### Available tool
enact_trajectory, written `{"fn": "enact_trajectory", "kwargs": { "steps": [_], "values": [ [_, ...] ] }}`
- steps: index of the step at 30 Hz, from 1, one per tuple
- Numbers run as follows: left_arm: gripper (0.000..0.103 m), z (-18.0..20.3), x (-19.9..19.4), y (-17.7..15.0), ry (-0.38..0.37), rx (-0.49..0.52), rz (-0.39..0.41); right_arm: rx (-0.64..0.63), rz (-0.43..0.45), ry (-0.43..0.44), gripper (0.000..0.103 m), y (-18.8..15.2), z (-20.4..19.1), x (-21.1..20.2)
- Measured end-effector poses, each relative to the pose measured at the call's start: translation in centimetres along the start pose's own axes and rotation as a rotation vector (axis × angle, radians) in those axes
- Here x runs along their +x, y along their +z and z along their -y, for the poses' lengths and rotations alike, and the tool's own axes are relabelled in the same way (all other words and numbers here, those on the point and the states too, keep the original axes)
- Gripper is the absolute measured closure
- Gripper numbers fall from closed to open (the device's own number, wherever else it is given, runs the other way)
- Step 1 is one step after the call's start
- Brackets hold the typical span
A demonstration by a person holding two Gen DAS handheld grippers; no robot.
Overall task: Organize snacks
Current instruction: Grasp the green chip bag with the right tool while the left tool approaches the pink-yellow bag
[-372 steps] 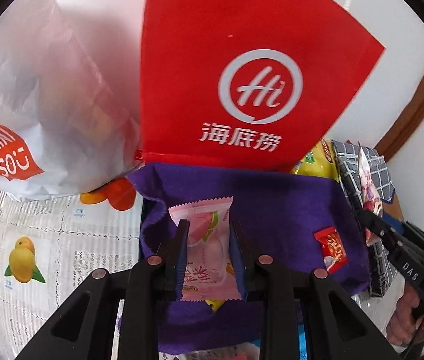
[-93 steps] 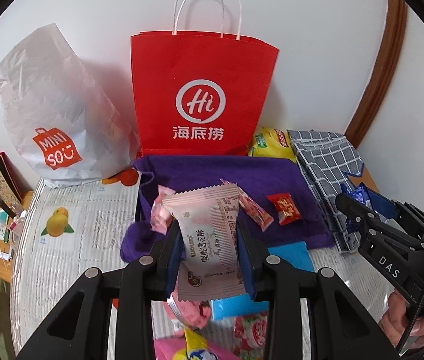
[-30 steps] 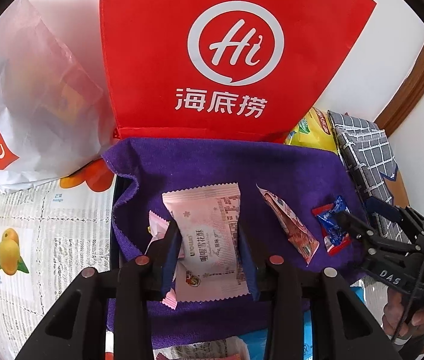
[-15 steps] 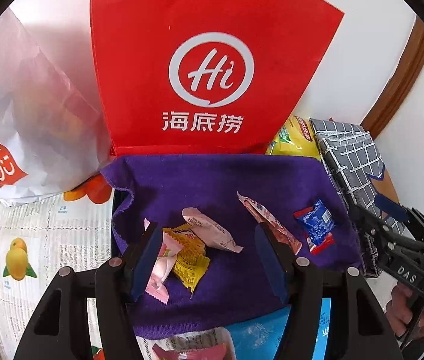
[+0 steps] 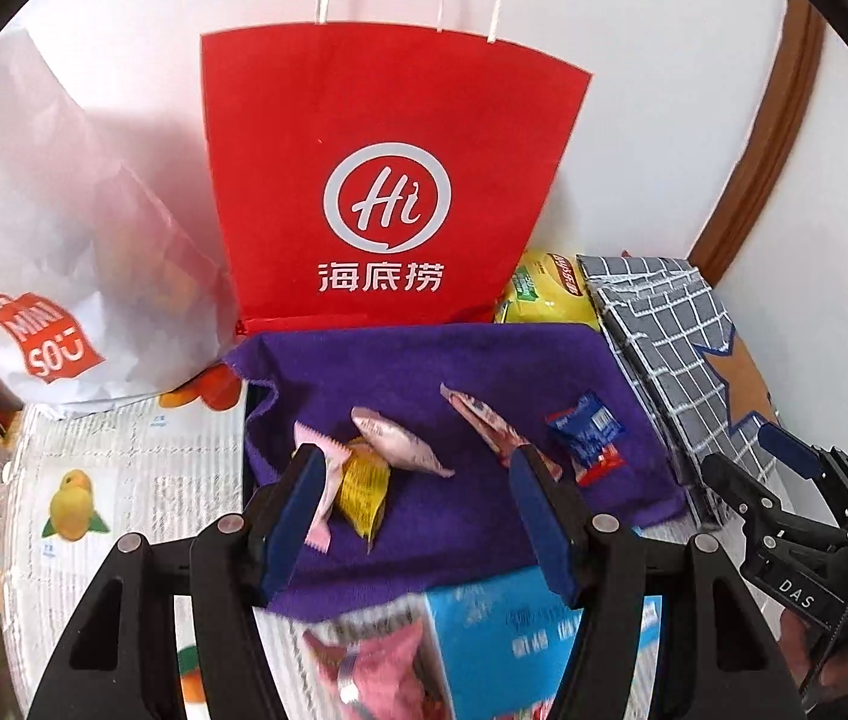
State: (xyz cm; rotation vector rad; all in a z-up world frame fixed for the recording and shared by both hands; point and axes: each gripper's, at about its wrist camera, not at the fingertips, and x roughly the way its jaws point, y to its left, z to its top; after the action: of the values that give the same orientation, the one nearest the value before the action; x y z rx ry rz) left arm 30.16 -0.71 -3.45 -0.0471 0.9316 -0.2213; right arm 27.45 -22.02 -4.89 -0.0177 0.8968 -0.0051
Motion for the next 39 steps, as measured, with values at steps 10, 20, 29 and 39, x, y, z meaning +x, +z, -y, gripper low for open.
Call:
{"fn": "enact_trajectory", "kwargs": {
  "steps": [10, 20, 29, 39],
  "values": [
    [0.041, -0.7, -4.3, -4.1, 0.022, -0.023, 0.000, -0.028, -0.004, 0.023, 0.027, -3.2, -1.6, -4.8],
    [0.037, -2.4, -7.7, -8.7, 0.070, -0.069, 0.001, -0.049, -0.020, 0.084, 0.027, -7.0, -3.9, -7.4],
    [0.037, -4.7, -8.6, -11.9, 0.094, -0.128, -0.021, -0.066, -0.097, 0.156, 0.027, -11.2, -6.2, -7.0],
    [0.037, -6.1, -9.2, -14.6, 0.095, -0.150, -0.037, -0.088, -0.186, 0.230, 0.027, -15.9, -9.1, -6.1]
  ]
}}
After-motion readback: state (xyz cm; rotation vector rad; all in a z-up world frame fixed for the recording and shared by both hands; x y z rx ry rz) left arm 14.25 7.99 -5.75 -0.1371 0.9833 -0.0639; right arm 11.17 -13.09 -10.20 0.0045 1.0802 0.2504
